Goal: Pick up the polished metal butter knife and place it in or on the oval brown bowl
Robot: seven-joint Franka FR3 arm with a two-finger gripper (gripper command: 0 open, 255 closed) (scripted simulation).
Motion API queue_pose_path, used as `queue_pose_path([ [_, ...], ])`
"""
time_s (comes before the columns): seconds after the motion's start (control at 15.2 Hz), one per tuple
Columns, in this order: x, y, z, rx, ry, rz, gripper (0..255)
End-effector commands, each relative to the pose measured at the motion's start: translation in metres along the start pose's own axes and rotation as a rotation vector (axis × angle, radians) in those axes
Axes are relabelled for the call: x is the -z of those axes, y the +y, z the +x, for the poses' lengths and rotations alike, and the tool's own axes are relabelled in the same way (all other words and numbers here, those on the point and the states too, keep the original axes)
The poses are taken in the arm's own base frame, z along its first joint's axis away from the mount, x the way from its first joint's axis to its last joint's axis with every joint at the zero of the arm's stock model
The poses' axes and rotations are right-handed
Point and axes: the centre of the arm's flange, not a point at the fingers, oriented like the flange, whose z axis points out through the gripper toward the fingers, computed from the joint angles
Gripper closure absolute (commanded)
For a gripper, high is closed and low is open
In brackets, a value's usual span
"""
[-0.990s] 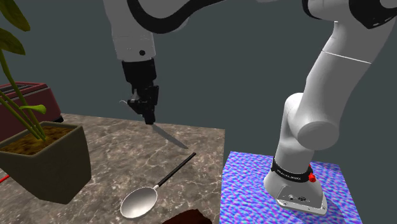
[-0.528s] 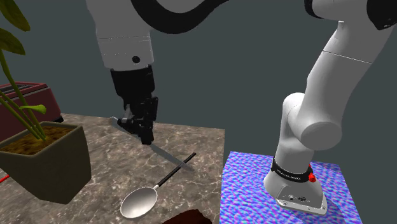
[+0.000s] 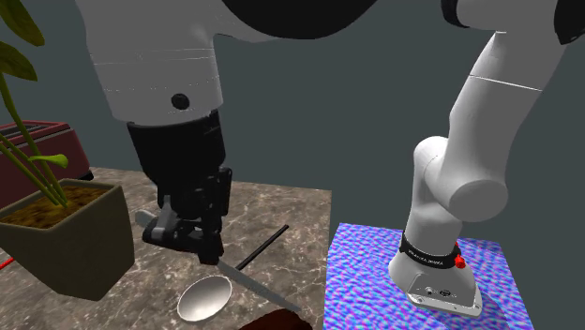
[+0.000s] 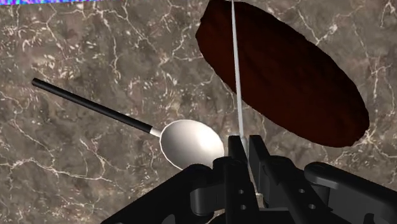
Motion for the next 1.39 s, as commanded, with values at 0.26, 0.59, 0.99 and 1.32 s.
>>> queue_pose_path([
  [0.26,0.003,-0.070,-0.021,-0.002,0.000,0.001,255],
  [0.59,-0.023,-0.069,-0.019,-0.002,0.000,0.001,255],
  [0.99,-0.055,-0.069,-0.018,-0.002,0.000,0.001,255],
  [1.32,-0.085,-0.068,-0.016,-0.002,0.000,0.001,255],
])
